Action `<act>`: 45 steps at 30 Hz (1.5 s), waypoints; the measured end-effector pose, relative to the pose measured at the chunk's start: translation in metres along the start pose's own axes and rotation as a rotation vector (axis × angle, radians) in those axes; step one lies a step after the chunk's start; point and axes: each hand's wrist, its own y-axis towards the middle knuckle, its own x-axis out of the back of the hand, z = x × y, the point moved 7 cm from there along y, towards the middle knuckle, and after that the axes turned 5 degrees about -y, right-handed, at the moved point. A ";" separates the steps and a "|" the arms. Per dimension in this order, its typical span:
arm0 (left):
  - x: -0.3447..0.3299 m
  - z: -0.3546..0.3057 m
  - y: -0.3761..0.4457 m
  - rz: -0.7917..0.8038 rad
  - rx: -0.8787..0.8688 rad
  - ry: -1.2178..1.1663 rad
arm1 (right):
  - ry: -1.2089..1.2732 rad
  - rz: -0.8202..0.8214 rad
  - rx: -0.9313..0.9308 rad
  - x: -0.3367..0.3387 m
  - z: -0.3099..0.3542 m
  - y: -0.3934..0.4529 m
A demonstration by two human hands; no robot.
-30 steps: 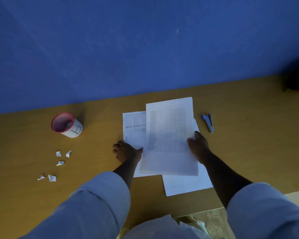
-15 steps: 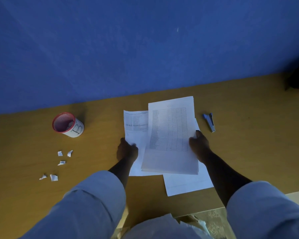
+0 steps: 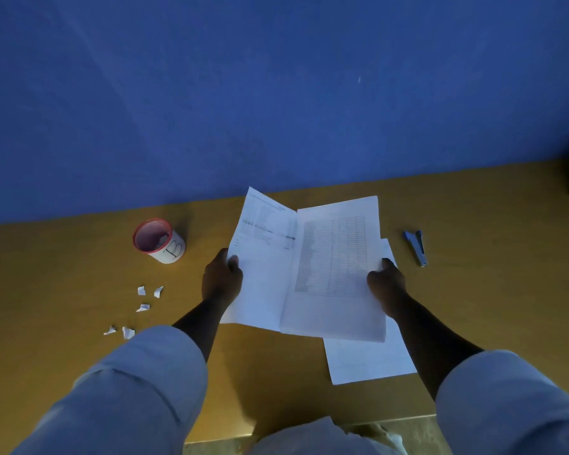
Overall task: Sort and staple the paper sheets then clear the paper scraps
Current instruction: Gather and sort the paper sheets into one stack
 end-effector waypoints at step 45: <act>-0.005 -0.018 -0.011 0.313 0.139 -0.576 | 0.272 0.459 0.076 -0.042 0.039 -0.028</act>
